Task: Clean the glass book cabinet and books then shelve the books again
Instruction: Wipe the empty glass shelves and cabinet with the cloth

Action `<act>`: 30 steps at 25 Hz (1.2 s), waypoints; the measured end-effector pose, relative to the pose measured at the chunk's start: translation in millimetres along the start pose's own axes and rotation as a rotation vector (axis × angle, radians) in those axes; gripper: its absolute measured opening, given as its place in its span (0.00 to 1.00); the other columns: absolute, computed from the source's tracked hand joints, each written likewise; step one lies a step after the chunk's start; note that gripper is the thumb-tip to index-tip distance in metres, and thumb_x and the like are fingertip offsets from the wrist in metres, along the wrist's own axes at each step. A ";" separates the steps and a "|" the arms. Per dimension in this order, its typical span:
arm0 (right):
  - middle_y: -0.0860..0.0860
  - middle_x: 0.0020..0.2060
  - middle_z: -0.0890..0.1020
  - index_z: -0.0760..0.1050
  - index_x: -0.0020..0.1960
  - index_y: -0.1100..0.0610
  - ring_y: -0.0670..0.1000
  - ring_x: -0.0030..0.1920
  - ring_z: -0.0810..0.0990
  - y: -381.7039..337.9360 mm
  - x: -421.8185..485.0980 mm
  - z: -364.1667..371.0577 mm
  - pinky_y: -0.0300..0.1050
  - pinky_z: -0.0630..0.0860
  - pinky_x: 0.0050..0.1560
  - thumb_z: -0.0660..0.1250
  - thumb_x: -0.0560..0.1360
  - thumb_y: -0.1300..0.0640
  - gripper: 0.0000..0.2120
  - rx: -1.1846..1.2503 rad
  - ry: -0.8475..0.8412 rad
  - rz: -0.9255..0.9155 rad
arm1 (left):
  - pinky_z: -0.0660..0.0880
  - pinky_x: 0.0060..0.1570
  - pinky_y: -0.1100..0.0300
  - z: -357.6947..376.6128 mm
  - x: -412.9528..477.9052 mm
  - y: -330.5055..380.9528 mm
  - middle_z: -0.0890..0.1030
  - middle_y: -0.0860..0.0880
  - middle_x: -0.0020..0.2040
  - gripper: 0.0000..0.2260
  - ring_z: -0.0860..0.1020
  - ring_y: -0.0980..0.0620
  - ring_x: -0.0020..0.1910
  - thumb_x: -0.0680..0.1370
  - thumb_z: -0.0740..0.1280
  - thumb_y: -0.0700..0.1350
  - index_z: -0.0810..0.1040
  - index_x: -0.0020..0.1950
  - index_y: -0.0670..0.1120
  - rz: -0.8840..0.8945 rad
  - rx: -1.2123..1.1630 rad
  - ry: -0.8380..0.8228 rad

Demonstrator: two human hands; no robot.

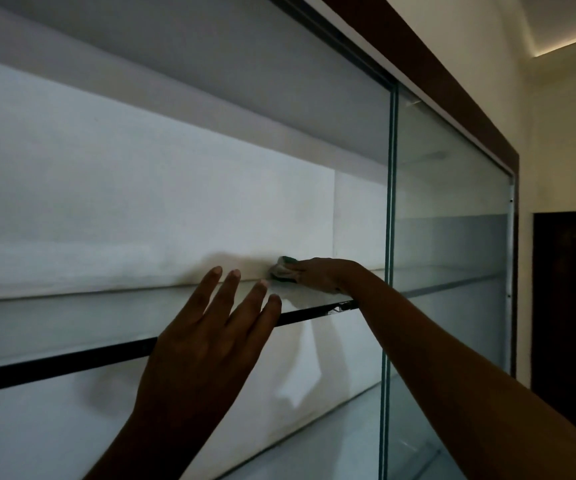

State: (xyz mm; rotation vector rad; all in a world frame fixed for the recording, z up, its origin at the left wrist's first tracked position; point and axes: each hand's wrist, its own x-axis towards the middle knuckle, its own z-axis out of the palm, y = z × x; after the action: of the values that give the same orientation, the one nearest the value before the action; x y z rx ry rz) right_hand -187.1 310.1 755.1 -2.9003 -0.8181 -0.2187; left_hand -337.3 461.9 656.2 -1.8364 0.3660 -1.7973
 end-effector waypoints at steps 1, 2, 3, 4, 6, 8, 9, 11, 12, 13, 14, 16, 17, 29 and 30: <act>0.58 0.73 0.62 0.53 0.76 0.50 0.58 0.70 0.64 -10.2 -3.6 0.7 0.45 0.60 0.66 0.51 0.82 0.49 0.24 0.027 0.011 -0.043 | 0.66 0.60 0.43 0.4 0.7 -0.3 0.82 0.40 0.55 0.21 0.80 0.37 0.54 0.81 0.49 0.33 0.82 0.56 0.40 -0.005 -0.007 -0.008; 0.57 0.72 0.63 0.54 0.75 0.50 0.57 0.70 0.64 -21.4 -8.9 0.8 0.45 0.61 0.66 0.51 0.81 0.49 0.23 0.054 0.013 -0.090 | 0.66 0.60 0.43 0.5 1.0 -0.2 0.81 0.40 0.56 0.22 0.79 0.37 0.55 0.81 0.47 0.34 0.82 0.56 0.40 -0.010 -0.016 -0.018; 0.57 0.71 0.65 0.57 0.75 0.51 0.57 0.69 0.66 -32.9 -14.1 1.7 0.46 0.61 0.67 0.52 0.82 0.51 0.22 0.100 0.005 -0.142 | 0.66 0.60 0.43 0.2 1.2 0.1 0.81 0.40 0.57 0.23 0.79 0.37 0.56 0.82 0.46 0.34 0.81 0.57 0.40 -0.015 -0.017 -0.025; 0.58 0.69 0.69 0.61 0.73 0.54 0.57 0.67 0.68 -42.3 -20.2 3.3 0.48 0.63 0.67 0.53 0.81 0.53 0.21 0.180 -0.003 -0.203 | 0.66 0.60 0.43 -0.3 1.2 0.1 0.80 0.40 0.59 0.23 0.78 0.36 0.57 0.82 0.45 0.34 0.81 0.58 0.40 -0.021 -0.015 -0.030; 0.59 0.62 0.75 0.69 0.67 0.59 0.56 0.61 0.74 -51.6 -34.3 5.1 0.53 0.69 0.64 0.56 0.80 0.58 0.16 0.322 -0.014 -0.336 | 0.68 0.61 0.41 -1.0 1.5 0.0 0.78 0.40 0.62 0.21 0.76 0.36 0.60 0.82 0.47 0.34 0.77 0.63 0.41 -0.029 -0.004 -0.020; 0.56 0.61 0.77 0.71 0.65 0.55 0.54 0.60 0.76 -49.1 -50.1 -1.7 0.50 0.72 0.61 0.57 0.80 0.61 0.15 0.387 -0.007 -0.464 | 0.67 0.64 0.41 -5.7 3.8 -0.6 0.75 0.41 0.65 0.15 0.73 0.38 0.65 0.80 0.58 0.36 0.73 0.66 0.41 -0.025 0.011 -0.006; 0.54 0.63 0.75 0.69 0.67 0.55 0.51 0.61 0.75 -44.9 -56.0 -8.2 0.43 0.72 0.61 0.56 0.80 0.62 0.16 0.432 -0.005 -0.511 | 0.63 0.66 0.40 -9.0 4.3 0.2 0.74 0.42 0.66 0.17 0.71 0.39 0.67 0.78 0.63 0.39 0.72 0.67 0.42 -0.040 0.022 -0.011; 0.51 0.65 0.73 0.68 0.69 0.54 0.47 0.61 0.72 -33.1 -54.4 -22.3 0.35 0.69 0.60 0.55 0.81 0.60 0.17 0.443 0.077 -0.520 | 0.53 0.70 0.37 -15.5 2.4 5.0 0.73 0.43 0.68 0.20 0.68 0.40 0.69 0.77 0.63 0.46 0.70 0.68 0.43 -0.109 0.038 -0.048; 0.51 0.66 0.72 0.67 0.70 0.52 0.49 0.63 0.71 -26.8 -48.0 -26.5 0.37 0.68 0.62 0.54 0.82 0.58 0.17 0.403 0.145 -0.476 | 0.49 0.71 0.37 -19.5 -0.1 8.8 0.72 0.43 0.68 0.22 0.66 0.40 0.70 0.77 0.60 0.50 0.69 0.69 0.43 -0.155 0.034 -0.090; 0.51 0.68 0.71 0.67 0.70 0.49 0.51 0.64 0.70 -22.0 -38.7 -26.6 0.41 0.67 0.64 0.53 0.82 0.55 0.18 0.361 0.183 -0.401 | 0.45 0.72 0.38 -22.6 -3.5 11.8 0.71 0.43 0.69 0.23 0.64 0.41 0.71 0.76 0.57 0.52 0.68 0.70 0.44 -0.194 0.029 -0.139; 0.51 0.69 0.69 0.66 0.71 0.48 0.52 0.66 0.69 -19.5 -28.4 -21.8 0.45 0.65 0.66 0.53 0.82 0.53 0.18 0.328 0.169 -0.326 | 0.44 0.72 0.39 -24.6 -8.5 13.4 0.69 0.42 0.71 0.25 0.62 0.42 0.72 0.76 0.56 0.53 0.68 0.70 0.44 -0.212 0.026 -0.183; 0.52 0.71 0.66 0.62 0.73 0.49 0.53 0.69 0.66 -22.0 -15.8 -5.8 0.45 0.60 0.68 0.53 0.82 0.51 0.20 0.234 0.075 -0.277 | 0.43 0.73 0.42 -29.0 -17.2 14.3 0.65 0.43 0.73 0.26 0.59 0.43 0.73 0.76 0.55 0.53 0.67 0.72 0.45 -0.206 -0.002 -0.256; 0.52 0.72 0.64 0.61 0.73 0.50 0.52 0.70 0.64 -29.1 -13.9 0.6 0.43 0.58 0.68 0.53 0.82 0.52 0.20 0.213 0.036 -0.290 | 0.44 0.73 0.43 -32.1 -20.0 14.3 0.64 0.43 0.74 0.26 0.58 0.43 0.74 0.76 0.56 0.53 0.66 0.73 0.45 -0.197 -0.038 -0.267; 0.44 0.69 0.68 0.63 0.72 0.49 0.40 0.65 0.65 -147.0 -72.8 8.4 0.29 0.59 0.63 0.56 0.81 0.55 0.20 0.411 -0.113 -0.853 | 0.72 0.59 0.65 -117.0 -51.9 27.5 0.76 0.61 0.59 0.20 0.75 0.57 0.61 0.69 0.68 0.57 0.69 0.60 0.64 -1.399 -0.976 0.294; 0.43 0.68 0.69 0.64 0.72 0.49 0.40 0.65 0.66 -152.1 -77.5 7.8 0.29 0.60 0.64 0.57 0.81 0.55 0.20 0.413 -0.108 -0.915 | 0.74 0.59 0.58 -120.8 -48.0 20.1 0.76 0.58 0.61 0.25 0.76 0.53 0.61 0.68 0.72 0.56 0.68 0.62 0.64 -1.617 -1.132 0.396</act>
State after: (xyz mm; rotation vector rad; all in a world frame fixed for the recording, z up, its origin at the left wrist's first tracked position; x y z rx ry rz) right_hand -331.8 400.6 745.8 -1.9945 -1.8876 0.0370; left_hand -455.9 449.1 600.9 -2.8634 -0.1696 -3.5571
